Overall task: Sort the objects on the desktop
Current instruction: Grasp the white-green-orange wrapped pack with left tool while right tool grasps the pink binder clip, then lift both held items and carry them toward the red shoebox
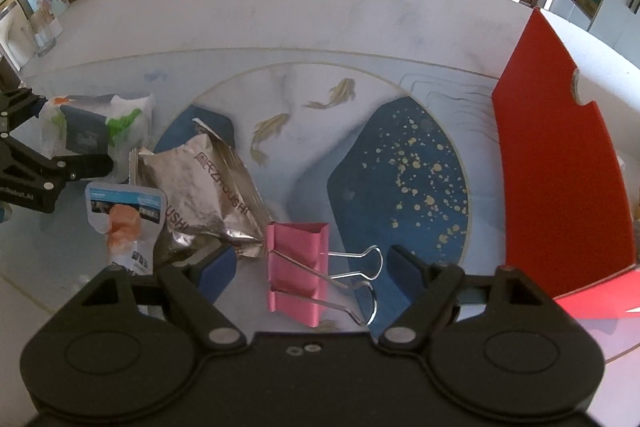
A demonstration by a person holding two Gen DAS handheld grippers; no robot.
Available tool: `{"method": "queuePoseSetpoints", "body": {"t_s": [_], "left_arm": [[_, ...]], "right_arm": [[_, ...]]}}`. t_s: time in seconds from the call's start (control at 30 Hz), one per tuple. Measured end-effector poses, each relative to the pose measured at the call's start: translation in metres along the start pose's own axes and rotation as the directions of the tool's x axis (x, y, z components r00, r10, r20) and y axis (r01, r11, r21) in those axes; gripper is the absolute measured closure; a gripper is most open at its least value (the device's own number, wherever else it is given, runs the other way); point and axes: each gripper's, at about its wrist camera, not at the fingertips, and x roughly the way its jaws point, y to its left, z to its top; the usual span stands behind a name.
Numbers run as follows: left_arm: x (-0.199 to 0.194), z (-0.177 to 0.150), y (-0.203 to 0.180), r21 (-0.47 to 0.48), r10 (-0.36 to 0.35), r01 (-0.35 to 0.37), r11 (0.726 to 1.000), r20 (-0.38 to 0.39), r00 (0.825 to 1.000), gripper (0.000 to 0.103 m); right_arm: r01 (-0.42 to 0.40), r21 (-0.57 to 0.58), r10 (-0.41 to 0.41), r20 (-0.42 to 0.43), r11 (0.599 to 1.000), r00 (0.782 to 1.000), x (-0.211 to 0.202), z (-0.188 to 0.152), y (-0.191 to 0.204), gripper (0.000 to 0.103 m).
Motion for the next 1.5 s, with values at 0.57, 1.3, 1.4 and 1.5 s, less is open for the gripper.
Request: {"method": "queuePoseSetpoints", "body": {"t_s": [0.57,1.3,1.4,1.5], "left_arm": [[-0.003,-0.002,-0.003,-0.031,0.0,0.0,1.0,-0.012,1.0,0.013],[-0.051,-0.015,-0.009,-0.227,0.056,-0.05,0.973,0.024,0.998,0.057],[-0.06,-0.018,-0.011,-0.253,0.059,-0.048,0.966,0.037,0.998,0.057],[-0.07,-0.019,-0.014,-0.27,0.064,-0.049,0.962,0.049,0.997,0.057]], "right_arm": [[-0.011,-0.019,0.011,0.0,1.0,1.0,0.004,-0.002,0.0,0.049],[-0.021,-0.014,0.022,0.08,1.0,0.997,-0.019,-0.014,-0.007,0.08],[-0.022,-0.004,0.023,0.094,1.0,0.995,-0.025,-0.018,-0.009,0.08],[-0.025,0.003,0.025,0.105,1.0,0.994,-0.031,-0.022,-0.012,0.08]]}}
